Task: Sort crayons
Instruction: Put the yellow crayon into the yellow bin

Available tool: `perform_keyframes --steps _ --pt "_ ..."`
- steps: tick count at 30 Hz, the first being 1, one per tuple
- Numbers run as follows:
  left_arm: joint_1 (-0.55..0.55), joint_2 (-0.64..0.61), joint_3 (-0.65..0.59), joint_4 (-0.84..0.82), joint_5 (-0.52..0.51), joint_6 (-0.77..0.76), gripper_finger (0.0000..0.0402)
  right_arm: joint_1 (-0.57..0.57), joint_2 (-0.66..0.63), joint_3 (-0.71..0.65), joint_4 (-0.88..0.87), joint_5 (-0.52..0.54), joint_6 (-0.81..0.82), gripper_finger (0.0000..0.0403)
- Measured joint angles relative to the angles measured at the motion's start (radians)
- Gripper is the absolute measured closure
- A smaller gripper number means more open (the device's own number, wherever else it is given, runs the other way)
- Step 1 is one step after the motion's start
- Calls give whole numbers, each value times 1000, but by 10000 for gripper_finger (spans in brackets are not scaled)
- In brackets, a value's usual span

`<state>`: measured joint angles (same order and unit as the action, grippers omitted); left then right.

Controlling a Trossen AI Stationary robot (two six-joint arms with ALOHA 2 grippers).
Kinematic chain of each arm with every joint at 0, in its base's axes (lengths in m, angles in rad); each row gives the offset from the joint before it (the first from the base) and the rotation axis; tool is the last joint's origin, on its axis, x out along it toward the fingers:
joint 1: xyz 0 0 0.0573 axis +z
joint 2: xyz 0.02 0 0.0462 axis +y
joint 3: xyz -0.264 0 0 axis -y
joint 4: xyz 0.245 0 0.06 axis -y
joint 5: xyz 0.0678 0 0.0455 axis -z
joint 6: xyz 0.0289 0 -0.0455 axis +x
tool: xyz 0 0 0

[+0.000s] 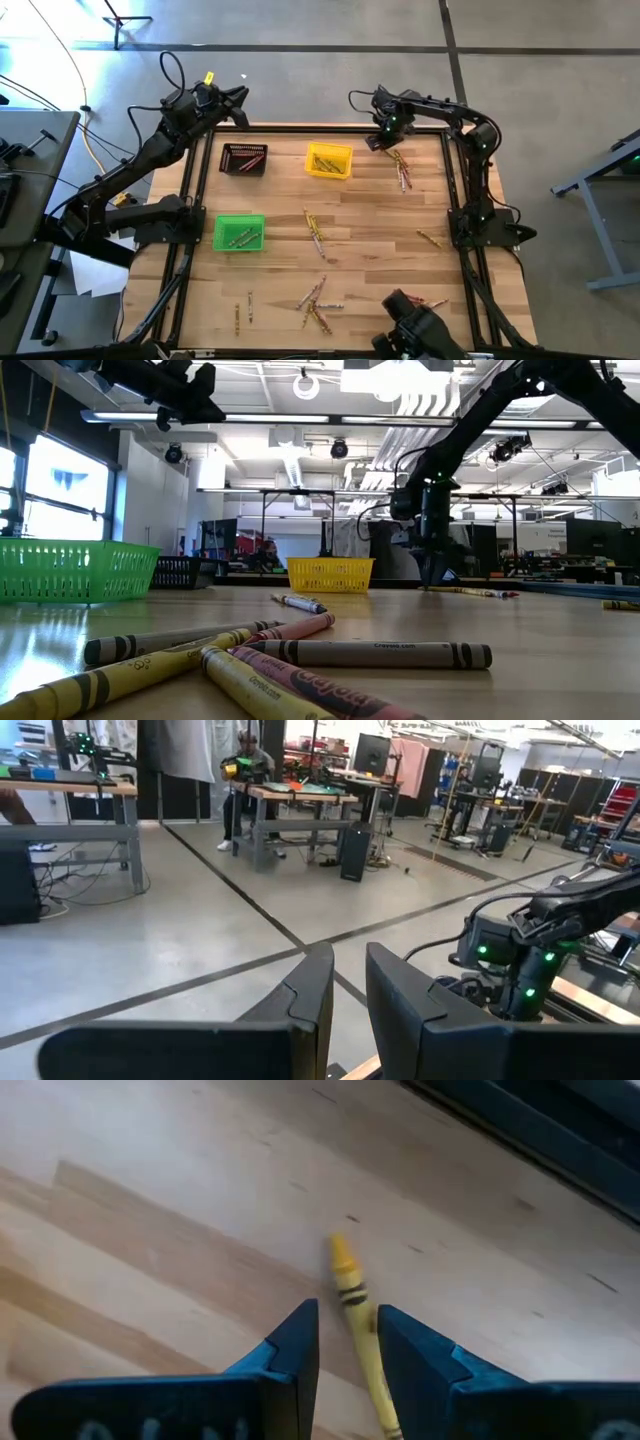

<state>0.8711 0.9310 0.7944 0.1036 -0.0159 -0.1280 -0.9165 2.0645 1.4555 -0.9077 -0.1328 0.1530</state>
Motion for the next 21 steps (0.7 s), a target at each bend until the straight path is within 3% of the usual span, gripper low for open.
perform_keyframes --steps 9,16,21 --pt "0 0 0 -3 0 0 353 -1 32 6 -1 -2 -2 318" --pt "0 0 0 -11 0 1 353 -2 44 4 0 -42 -23 388" --pt "0 0 0 -11 0 0 353 -8 42 7 -5 -86 -23 384"
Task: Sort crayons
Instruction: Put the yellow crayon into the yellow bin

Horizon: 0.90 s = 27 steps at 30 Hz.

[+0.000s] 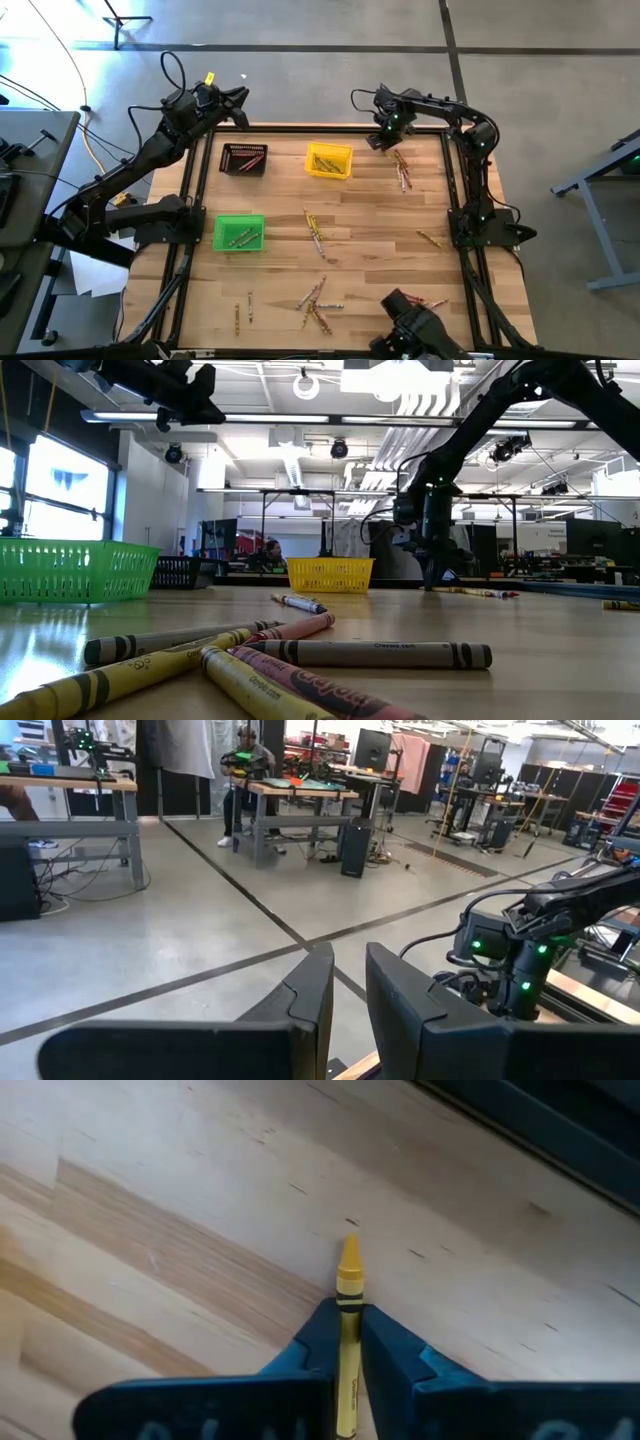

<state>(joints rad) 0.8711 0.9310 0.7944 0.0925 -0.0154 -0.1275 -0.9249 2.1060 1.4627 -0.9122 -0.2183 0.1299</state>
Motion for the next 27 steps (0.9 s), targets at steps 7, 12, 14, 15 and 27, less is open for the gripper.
perform_keyframes --steps 7,12,14,15,27 --pt "-1 0 0 0 2 -2 353 11 -67 27 -3 -102 0 397" --pt "-1 0 0 0 3 -12 353 35 -160 28 16 -150 9 396" --pt "-1 0 0 0 3 -18 353 66 -204 29 45 -170 22 396" --pt "-1 0 0 0 3 -18 353 83 -219 30 62 -179 25 396" --pt "-1 0 0 2 3 6 353 321 -228 30 553 -65 52 396"
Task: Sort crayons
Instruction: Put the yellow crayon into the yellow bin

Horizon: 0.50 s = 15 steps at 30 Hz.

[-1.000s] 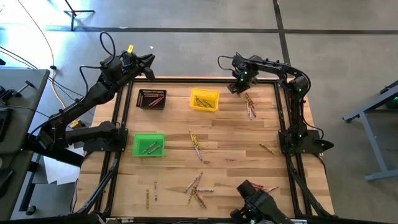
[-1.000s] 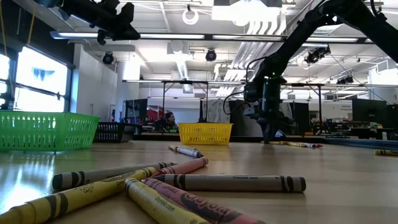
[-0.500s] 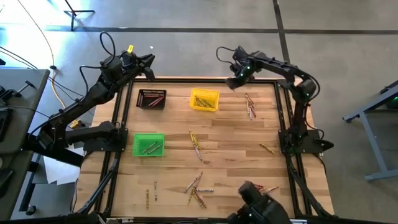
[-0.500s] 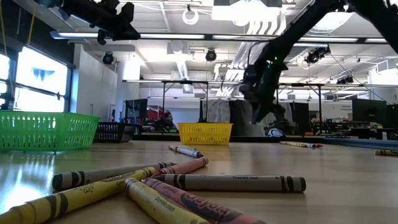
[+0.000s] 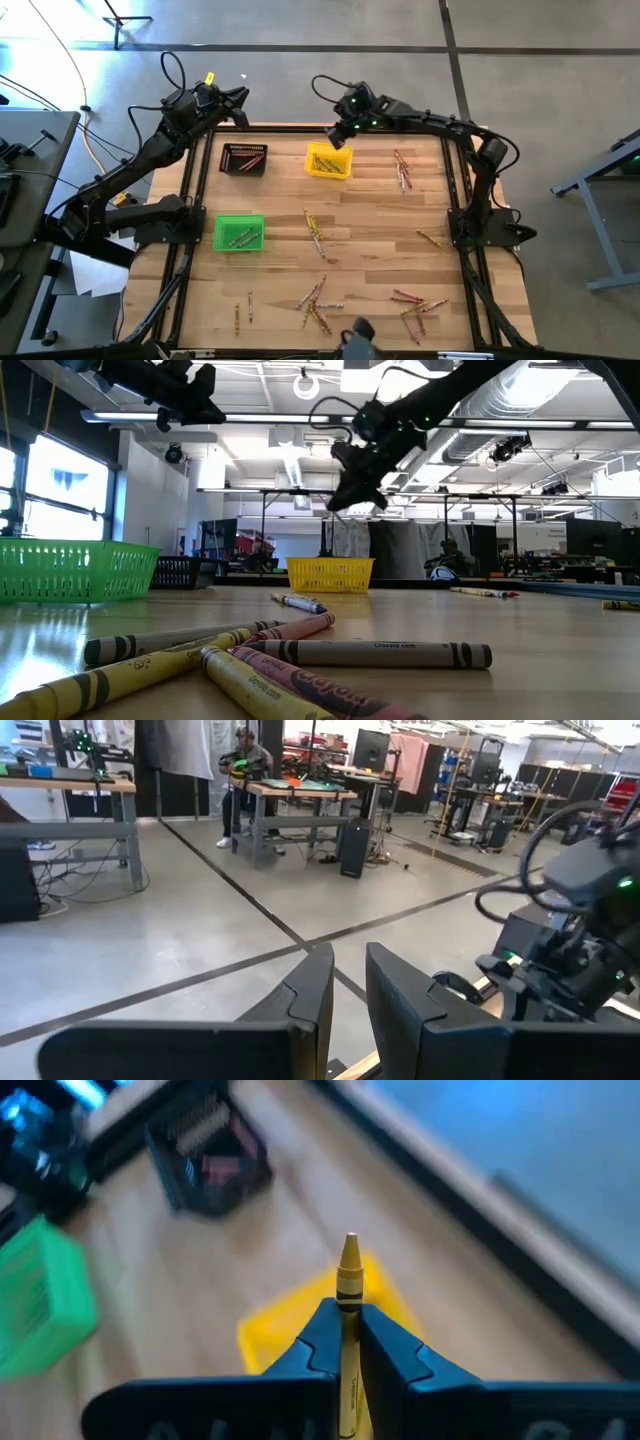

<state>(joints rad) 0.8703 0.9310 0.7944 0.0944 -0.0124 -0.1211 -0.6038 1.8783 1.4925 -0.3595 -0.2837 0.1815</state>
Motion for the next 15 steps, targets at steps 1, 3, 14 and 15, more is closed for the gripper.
perform_keyframes --steps 1,3,14,15 --pt "0 0 0 0 1 3 353 12 4 0 21 32 1 396" --pt "0 0 0 0 0 13 353 36 17 0 28 86 1 396" --pt "0 0 0 -2 8 29 353 77 69 0 -27 162 24 384" --pt "0 0 0 -2 8 29 353 78 69 0 -25 161 30 377"
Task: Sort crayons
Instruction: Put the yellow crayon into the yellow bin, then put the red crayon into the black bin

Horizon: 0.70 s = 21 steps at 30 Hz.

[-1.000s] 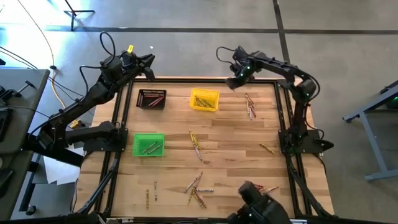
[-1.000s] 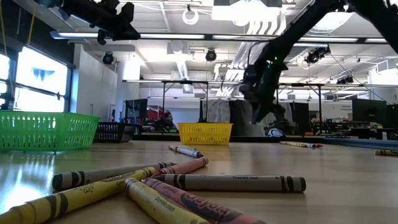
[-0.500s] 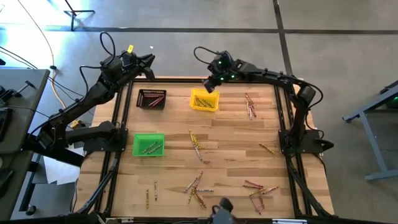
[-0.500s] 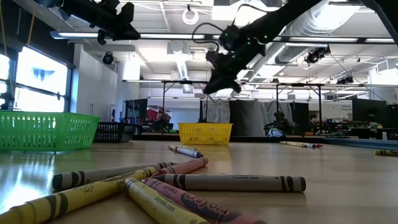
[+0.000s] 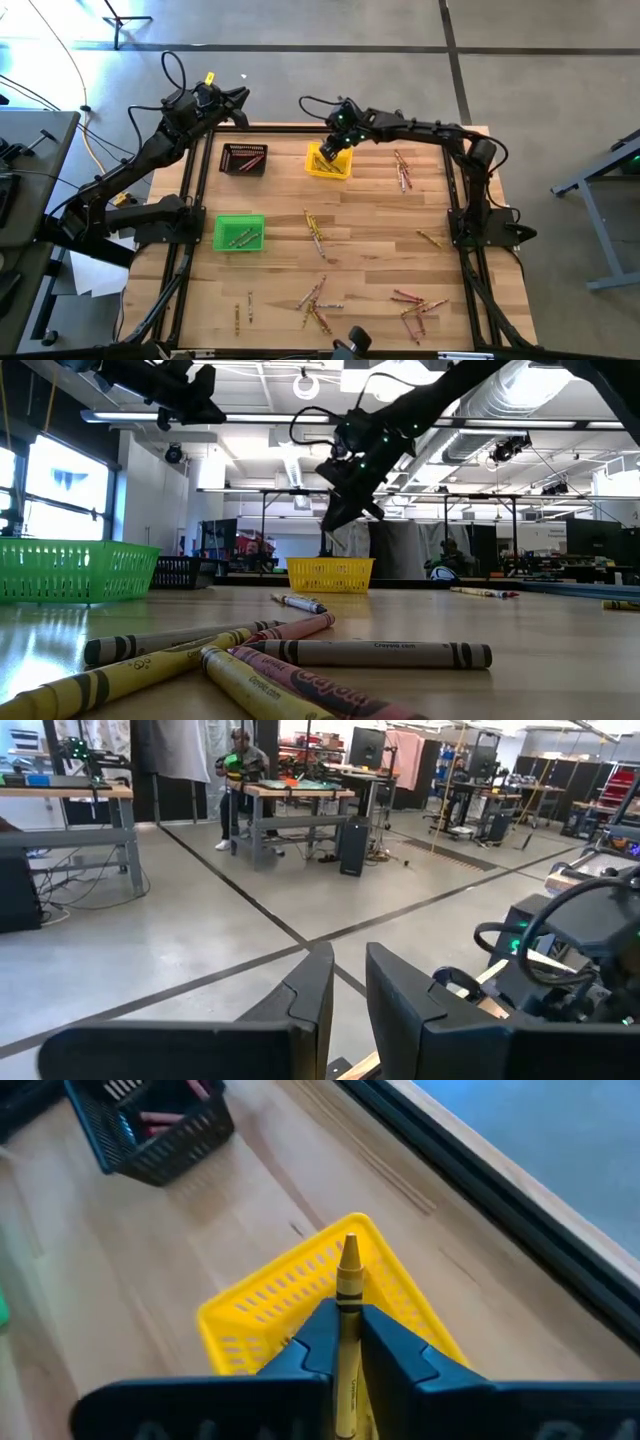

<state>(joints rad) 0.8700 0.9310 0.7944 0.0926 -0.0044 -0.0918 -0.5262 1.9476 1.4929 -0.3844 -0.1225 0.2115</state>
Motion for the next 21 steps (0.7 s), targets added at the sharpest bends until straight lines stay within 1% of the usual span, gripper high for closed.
perform_keyframes --steps 6,9,11,14,19,21 --pt "0 0 0 -35 0 24 353 -2 0 0 -8 0 20 327" --pt "0 0 0 -55 0 25 353 -4 -8 0 -40 1 37 313" --pt "0 0 0 -67 0 25 353 -6 -29 0 -91 -1 58 311" --pt "0 0 0 -73 0 25 353 -10 -74 0 -257 -1 81 310" --pt "0 0 0 -72 0 26 353 -4 -146 -5 -722 4 101 309" --pt "0 0 0 -72 0 26 353 16 -171 -44 -864 13 96 309"
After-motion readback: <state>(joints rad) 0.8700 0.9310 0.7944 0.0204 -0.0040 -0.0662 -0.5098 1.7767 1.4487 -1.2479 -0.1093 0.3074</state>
